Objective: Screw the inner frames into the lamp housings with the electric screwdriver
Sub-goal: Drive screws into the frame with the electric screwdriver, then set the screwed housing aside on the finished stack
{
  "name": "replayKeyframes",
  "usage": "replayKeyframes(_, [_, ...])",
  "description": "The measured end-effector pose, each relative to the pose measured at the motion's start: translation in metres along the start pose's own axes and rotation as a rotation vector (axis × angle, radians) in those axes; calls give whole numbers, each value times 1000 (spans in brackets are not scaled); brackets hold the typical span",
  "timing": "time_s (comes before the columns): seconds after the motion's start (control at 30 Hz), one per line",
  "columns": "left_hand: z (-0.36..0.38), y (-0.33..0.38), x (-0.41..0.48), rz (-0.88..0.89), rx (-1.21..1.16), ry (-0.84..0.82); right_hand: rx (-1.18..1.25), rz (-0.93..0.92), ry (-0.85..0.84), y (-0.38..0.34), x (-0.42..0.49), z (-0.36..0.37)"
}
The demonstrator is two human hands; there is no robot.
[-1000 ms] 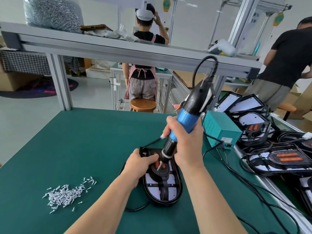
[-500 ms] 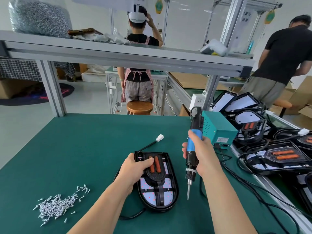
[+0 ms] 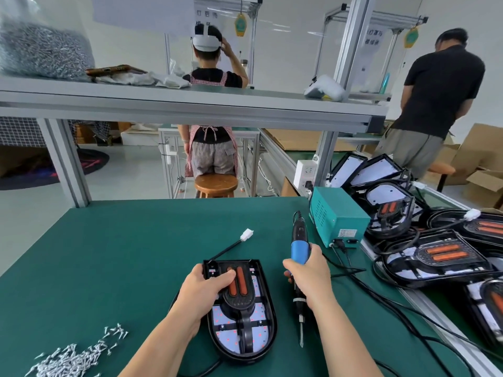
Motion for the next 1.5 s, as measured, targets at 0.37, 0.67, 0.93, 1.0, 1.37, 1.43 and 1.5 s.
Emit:
replayKeyframes(0.37, [2, 1, 0, 4, 6, 1, -394, -52, 40, -3, 15, -7])
replayKeyframes(0.67, [2, -2, 2, -19, 4, 0, -492, -104, 132, 2, 12, -25])
replayKeyframes(0.93, [2, -4, 0, -34, 39, 5, -524, -383, 32, -49, -32, 25])
replayKeyframes(1.0, [0, -2, 0, -19, 51, 27, -460, -346, -116, -49, -46, 57])
replayKeyframes(1.37, [-9, 11, -15, 32, 171, 170, 97, -134, -251, -8, -47, 59])
replayKeyframes(1.43, [-15, 21, -22, 84, 338, 272, 161, -137, -229, -10, -46, 57])
replayKeyframes(1.5, [-21, 32, -29, 166, 475, 378, 199, -138, -212, -11, -45, 55])
Point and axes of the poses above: each hand's wrist, its own x-axis towards the middle knuckle, its own z-axis out of the palm, y = z × x, the point moved 10 cm from there along x, towards the middle knuckle, and after that the axes turned 3 degrees about y, right-handed, at the moved point
